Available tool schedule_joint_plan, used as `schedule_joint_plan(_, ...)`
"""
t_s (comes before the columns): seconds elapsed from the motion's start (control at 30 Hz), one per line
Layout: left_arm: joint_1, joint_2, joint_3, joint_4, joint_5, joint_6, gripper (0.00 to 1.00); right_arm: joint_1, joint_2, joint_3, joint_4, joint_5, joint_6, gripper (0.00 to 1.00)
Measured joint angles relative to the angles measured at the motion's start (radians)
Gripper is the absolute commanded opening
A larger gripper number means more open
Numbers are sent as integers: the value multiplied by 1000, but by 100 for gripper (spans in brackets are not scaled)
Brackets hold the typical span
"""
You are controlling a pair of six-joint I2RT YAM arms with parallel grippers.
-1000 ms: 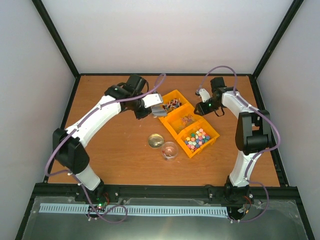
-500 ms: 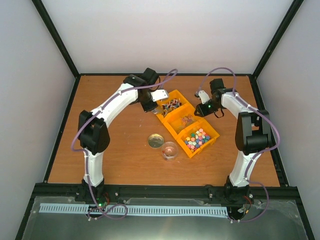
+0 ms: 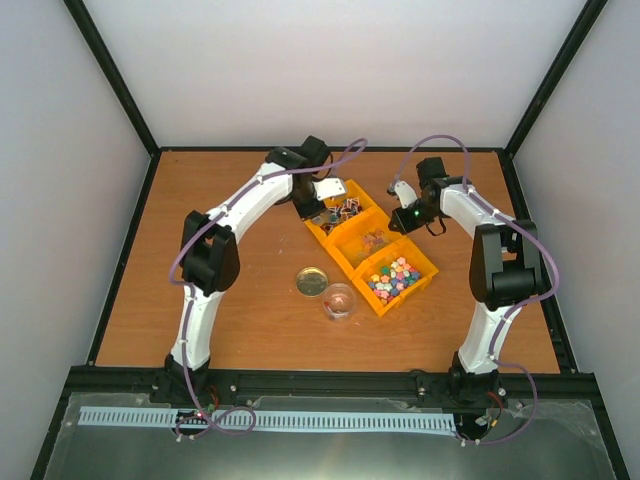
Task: Pack the candies
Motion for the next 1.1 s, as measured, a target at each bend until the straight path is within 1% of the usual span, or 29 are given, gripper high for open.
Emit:
schedule_joint_plan(0.1, 0, -8, -37, 46, 20, -11, 1, 0, 0, 0, 0, 2, 0, 3)
schedule_joint_plan(0.27, 2, -82, -237, 264, 87, -45, 1, 1, 0, 0, 1, 3, 1, 3)
schedule_joint_plan(0.47, 19, -110, -381, 491, 183, -85, 1, 1, 0, 0, 1, 4, 2, 3)
schedule_joint_plan(0.63, 54, -155, -518, 642, 279, -106, 1, 2, 0, 0, 0, 5, 3, 3)
schedule_joint_plan(0.8, 95, -198, -623, 732, 350, -123, 1, 2, 1, 0, 1, 7, 3, 3)
schedule_joint_plan(0.97, 129, -282, -748, 821, 396, -126, 1, 6, 1, 0, 2, 5, 2, 3)
schedule_joint_plan(1.1, 156, -341, -819, 880, 427, -130, 1, 7, 1, 0, 3, 5, 2, 3)
